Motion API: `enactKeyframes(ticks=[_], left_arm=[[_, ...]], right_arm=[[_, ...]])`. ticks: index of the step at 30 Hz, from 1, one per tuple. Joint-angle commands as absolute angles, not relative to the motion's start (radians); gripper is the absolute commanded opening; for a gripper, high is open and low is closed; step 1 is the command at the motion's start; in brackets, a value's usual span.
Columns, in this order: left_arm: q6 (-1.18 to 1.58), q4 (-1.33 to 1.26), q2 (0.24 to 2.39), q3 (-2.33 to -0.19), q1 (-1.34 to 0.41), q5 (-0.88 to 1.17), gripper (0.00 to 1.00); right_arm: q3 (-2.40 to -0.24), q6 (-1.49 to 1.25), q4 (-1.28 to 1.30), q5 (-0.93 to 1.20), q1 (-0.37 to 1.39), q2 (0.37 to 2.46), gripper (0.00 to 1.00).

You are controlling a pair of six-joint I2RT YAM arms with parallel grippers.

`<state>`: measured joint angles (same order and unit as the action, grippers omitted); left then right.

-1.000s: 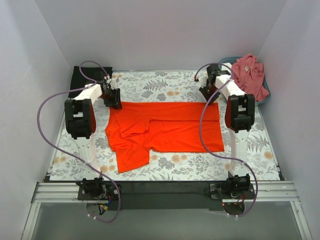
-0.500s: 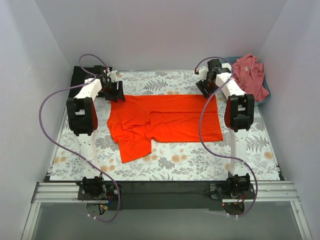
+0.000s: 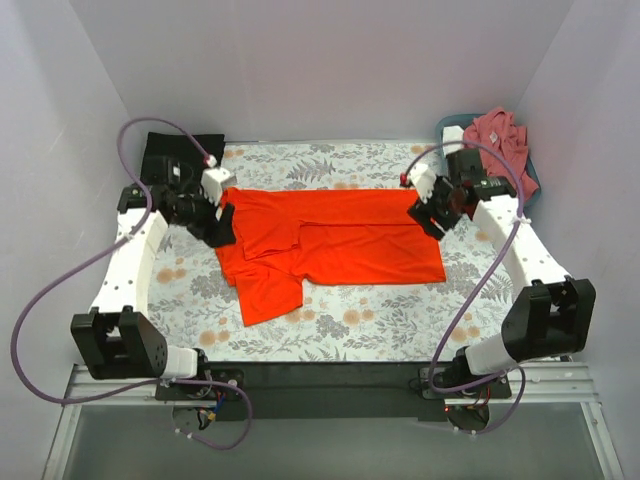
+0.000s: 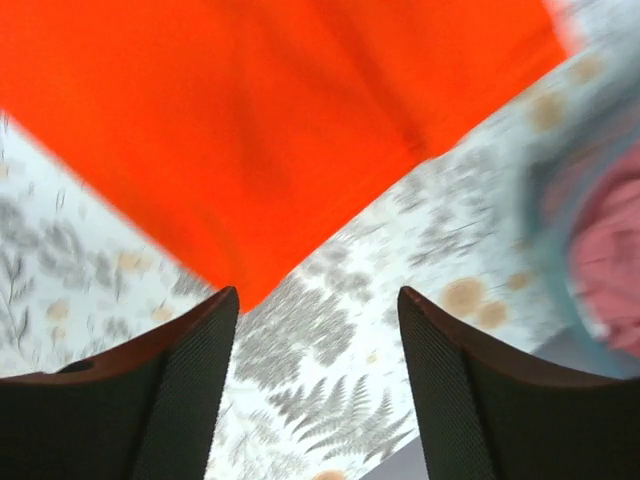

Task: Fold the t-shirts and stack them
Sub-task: Fold the tshirt

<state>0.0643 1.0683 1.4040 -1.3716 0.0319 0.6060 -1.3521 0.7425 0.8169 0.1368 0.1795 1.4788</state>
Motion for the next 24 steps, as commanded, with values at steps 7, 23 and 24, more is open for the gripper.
enactKeyframes(ticks=[7,23,24], left_arm=[[-0.167,1.164,1.215,-0.957,-0.149,0.41,0.6],[-0.086,1.111,1.302,-0.957,-0.189,0.38,0.6],[-0.087,1.112,1.304,-0.957,-0.189,0.383,0.6]], right_arm=[[-0.982,0.917,0.842,0.04,0.173,1.414,0.56],[-0.946,0.916,0.727,0.045,0.176,1.545,0.5],[-0.948,0.916,0.716,0.043,0.178,1.551,0.5]])
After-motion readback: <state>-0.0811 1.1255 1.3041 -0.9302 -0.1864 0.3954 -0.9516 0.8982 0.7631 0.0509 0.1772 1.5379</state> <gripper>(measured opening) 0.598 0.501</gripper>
